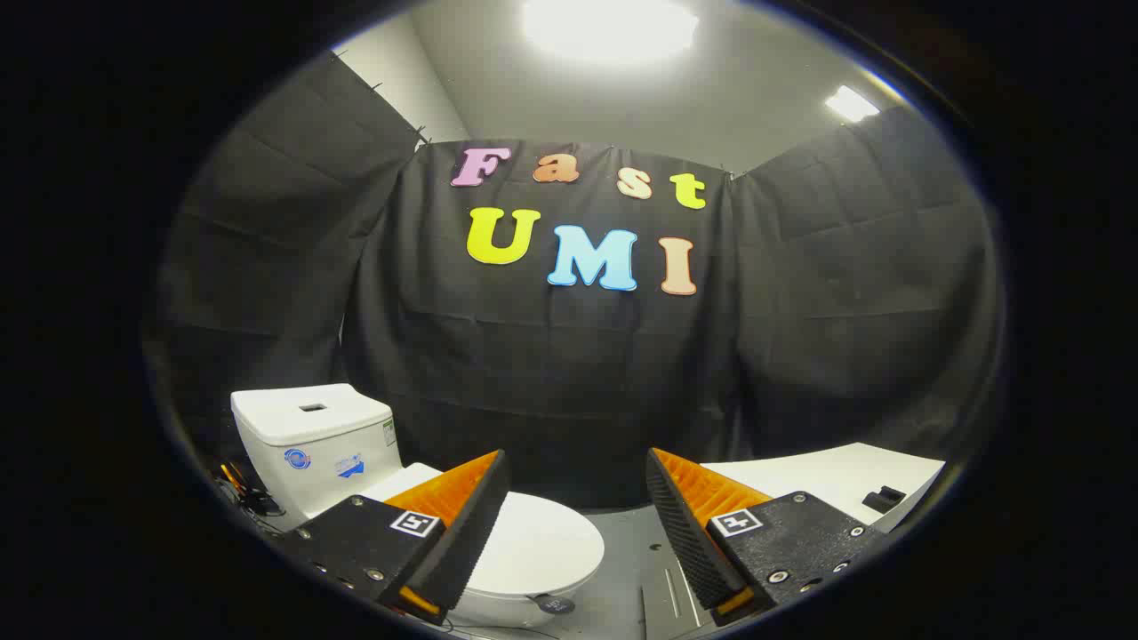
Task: Open the toilet lid.
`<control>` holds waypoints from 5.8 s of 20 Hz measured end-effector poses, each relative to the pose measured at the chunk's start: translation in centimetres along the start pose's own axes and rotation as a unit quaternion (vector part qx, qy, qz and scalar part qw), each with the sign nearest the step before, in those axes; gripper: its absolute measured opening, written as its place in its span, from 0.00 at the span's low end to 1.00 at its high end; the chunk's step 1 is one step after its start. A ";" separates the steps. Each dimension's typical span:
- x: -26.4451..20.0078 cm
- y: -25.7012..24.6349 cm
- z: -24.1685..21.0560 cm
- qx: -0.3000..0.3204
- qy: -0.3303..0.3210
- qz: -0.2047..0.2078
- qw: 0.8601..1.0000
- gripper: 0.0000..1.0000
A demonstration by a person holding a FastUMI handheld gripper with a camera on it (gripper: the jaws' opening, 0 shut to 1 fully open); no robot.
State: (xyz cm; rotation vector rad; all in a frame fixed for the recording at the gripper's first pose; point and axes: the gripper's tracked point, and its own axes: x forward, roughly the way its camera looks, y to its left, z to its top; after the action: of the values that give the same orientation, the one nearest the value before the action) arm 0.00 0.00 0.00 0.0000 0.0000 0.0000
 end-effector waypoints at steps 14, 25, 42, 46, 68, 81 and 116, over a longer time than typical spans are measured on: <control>0.0 -0.3 0.1 0.007 0.000 -0.005 1.000 0.95; -0.1 -0.8 1.3 0.082 -0.024 -0.016 0.996 0.95; 3.9 -0.2 -6.8 0.295 0.053 -0.032 0.953 0.96; 4.0 -2.4 -11.2 0.356 0.085 -0.076 0.928 0.96; 1.2 0.9 -29.9 0.587 0.230 -0.193 0.752 0.96; 2.4 2.9 -30.5 0.656 0.232 -0.140 0.705 0.52; 5.2 2.4 -16.4 0.566 0.191 -0.121 0.793 0.00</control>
State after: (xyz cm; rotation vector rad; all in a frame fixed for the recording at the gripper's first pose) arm 5.23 2.45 -16.39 1.2180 0.4099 -0.2599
